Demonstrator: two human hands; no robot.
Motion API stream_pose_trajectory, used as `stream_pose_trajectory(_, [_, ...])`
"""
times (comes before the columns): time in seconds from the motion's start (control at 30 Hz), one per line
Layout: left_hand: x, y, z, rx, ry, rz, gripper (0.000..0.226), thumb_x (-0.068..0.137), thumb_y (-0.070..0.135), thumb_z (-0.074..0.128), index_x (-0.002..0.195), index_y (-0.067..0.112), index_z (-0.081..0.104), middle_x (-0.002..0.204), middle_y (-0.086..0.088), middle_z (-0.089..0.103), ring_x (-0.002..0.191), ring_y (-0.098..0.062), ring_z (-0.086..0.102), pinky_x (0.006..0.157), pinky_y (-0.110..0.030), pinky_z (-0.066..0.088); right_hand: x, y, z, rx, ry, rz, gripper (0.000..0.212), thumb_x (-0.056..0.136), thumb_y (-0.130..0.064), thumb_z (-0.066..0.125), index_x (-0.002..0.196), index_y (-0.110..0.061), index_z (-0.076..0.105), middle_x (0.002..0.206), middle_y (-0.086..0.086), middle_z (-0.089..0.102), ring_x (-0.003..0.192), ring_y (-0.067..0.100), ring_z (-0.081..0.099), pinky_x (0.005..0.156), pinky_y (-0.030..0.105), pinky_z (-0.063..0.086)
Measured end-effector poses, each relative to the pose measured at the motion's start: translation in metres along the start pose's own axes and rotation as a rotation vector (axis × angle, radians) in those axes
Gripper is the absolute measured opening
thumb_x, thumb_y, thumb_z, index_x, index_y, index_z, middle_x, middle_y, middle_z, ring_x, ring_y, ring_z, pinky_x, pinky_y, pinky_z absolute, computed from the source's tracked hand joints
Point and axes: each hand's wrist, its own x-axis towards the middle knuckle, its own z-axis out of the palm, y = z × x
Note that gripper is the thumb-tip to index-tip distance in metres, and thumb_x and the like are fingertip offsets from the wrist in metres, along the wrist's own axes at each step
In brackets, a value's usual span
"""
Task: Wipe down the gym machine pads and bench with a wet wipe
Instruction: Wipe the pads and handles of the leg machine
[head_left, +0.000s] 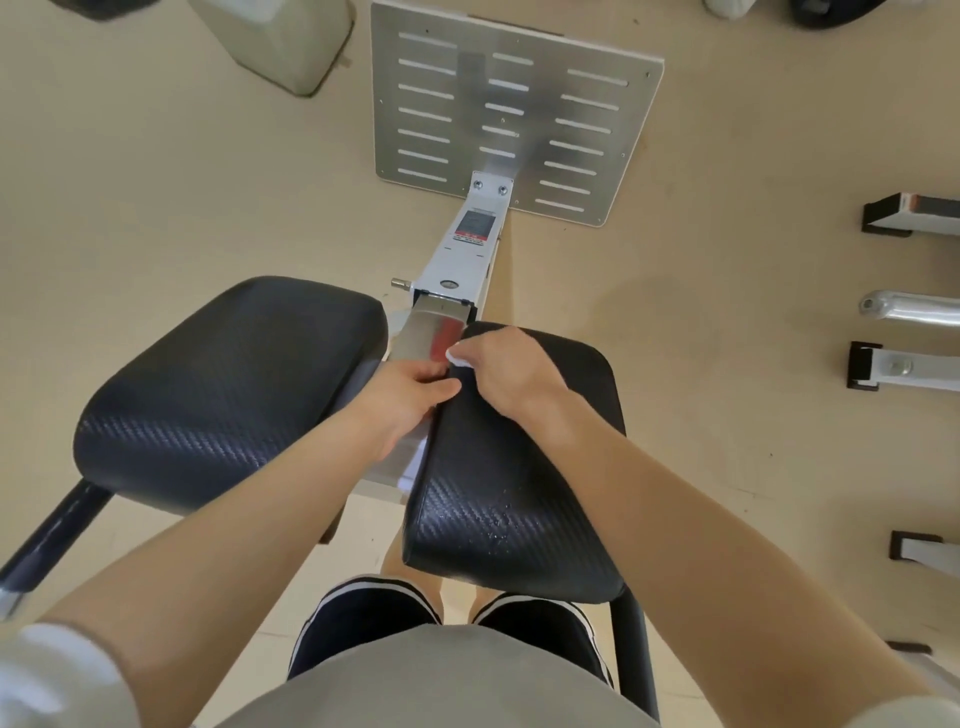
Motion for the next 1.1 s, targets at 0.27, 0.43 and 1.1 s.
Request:
stream_pose_trajectory(0.27, [0.001,0.004,0.001,0.027,-0.018,-0.020,0.032,0.092,0.004,0.051,0.124,0.001,0.055,0.122,-0.011,0.060,0.099,-0.015,0.056,0.087,-0.021,0.042,-0.060,0.083,-0.017,0.201,0.165,0.457,0.024,0.090,-0.030,0.056,0.110,-0.026,0.068,0.110,0.003,0.066,0.105,0.023,0.060,0.082,0.025,0.041])
stream_pose_trajectory(0.43, [0.009,0.005,0.001,-0.007,-0.002,-0.053,0.037,0.090,0.002,0.054,0.127,0.001,0.053,0.121,-0.012,0.060,0.104,-0.020,0.057,0.090,-0.023,0.043,-0.048,0.054,-0.020,0.136,0.112,0.495,0.049,0.079,0.011,0.035,0.082,-0.028,0.064,0.092,0.002,0.060,0.086,0.026,0.058,0.062,0.015,0.038])
stream_pose_trajectory(1.1, [-0.002,-0.001,-0.025,0.137,-0.153,-0.011,0.041,0.094,-0.003,0.040,0.128,0.016,0.054,0.127,0.000,0.055,0.112,-0.014,0.055,0.071,-0.012,0.050,-0.066,0.024,-0.013,0.170,0.237,0.584,0.049,0.083,0.012,0.036,0.117,-0.011,0.063,0.126,0.010,0.058,0.111,0.030,0.056,0.091,0.032,0.046])
